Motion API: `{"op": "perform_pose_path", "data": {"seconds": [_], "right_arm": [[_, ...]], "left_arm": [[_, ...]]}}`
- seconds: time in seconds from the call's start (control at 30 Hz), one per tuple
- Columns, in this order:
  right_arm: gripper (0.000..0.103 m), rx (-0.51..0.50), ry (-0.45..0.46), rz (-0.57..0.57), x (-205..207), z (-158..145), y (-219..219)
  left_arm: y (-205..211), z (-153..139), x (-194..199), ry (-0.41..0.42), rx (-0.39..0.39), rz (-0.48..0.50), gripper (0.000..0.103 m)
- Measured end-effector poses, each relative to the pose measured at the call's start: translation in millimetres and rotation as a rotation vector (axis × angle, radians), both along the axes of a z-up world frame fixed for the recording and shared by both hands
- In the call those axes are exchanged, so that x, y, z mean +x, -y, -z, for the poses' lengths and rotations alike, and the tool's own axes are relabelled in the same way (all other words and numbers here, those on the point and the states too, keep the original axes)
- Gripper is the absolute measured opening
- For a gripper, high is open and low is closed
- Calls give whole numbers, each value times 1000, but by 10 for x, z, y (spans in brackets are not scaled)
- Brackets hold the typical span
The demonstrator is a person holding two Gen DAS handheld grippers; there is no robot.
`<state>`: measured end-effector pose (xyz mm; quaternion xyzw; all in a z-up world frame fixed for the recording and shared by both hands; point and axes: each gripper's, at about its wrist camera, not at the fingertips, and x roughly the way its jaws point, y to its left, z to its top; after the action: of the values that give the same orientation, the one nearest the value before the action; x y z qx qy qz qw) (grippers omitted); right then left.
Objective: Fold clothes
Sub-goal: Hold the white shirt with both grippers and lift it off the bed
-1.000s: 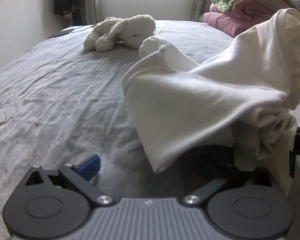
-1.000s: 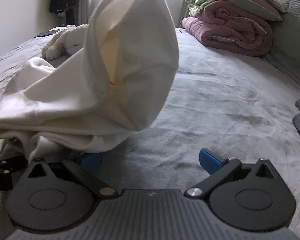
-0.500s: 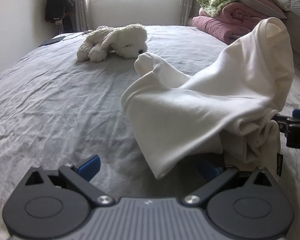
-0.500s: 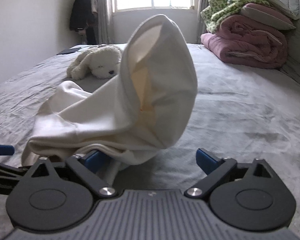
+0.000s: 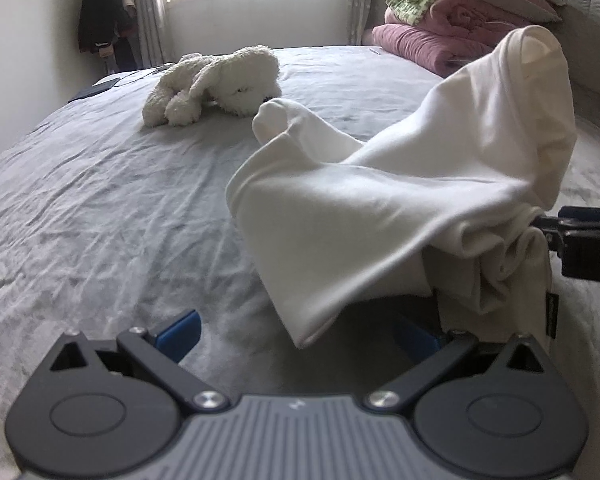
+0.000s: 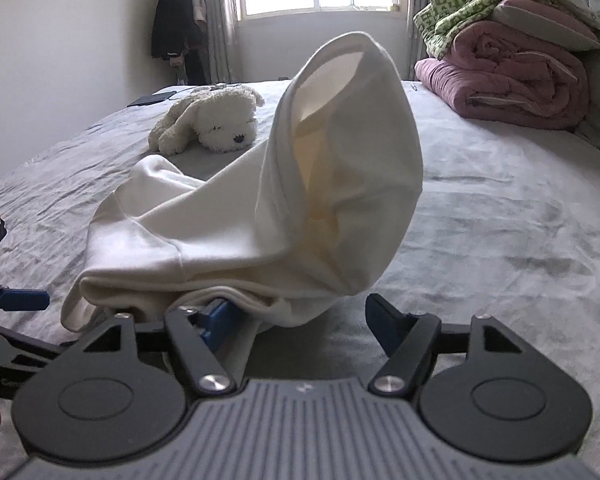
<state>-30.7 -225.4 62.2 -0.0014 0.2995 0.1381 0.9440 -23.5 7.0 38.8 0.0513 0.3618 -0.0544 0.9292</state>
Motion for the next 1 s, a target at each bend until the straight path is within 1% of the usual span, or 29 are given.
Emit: {"op": "perform_pose_path", "data": {"seconds": [0.1,0.2,0.27,0.3,0.33,0.37,0.43,0.47,0.6,0.73,0.87,1.0], "right_arm": [[73,1,-4,-5,-4,9,-9],[73,12,-6,5,1,14,7],[68,21,-12,16,9,29,23],[61,26,-17,16,12,42,26],[51,29,-16,16,11,45,24],[45,35,-11,12,3,43,21],[25,38,-1,0,-14,26,9],[21,36,1,-6,-22,23,2],[20,21,-3,-7,-26,34,-8],[20,29,-22,-12,-15,13,5],[23,60,-31,-9,-10,-22,38],[23,92,-37,-4,-7,-60,74]], "left_arm": [[29,-54,2,10,-18,11,103],[75,-93,1,20,-15,27,103],[96,-101,10,18,-12,30,103],[100,-102,16,17,-12,29,103],[103,-107,21,16,-15,29,103],[105,-110,26,16,-17,29,103],[113,-115,25,16,-17,31,103],[112,-113,22,15,-16,33,103],[102,-97,5,-1,-16,46,103],[88,-97,-2,-1,-12,57,103],[113,-129,1,25,2,62,103],[162,-164,15,61,28,68,103]]}}
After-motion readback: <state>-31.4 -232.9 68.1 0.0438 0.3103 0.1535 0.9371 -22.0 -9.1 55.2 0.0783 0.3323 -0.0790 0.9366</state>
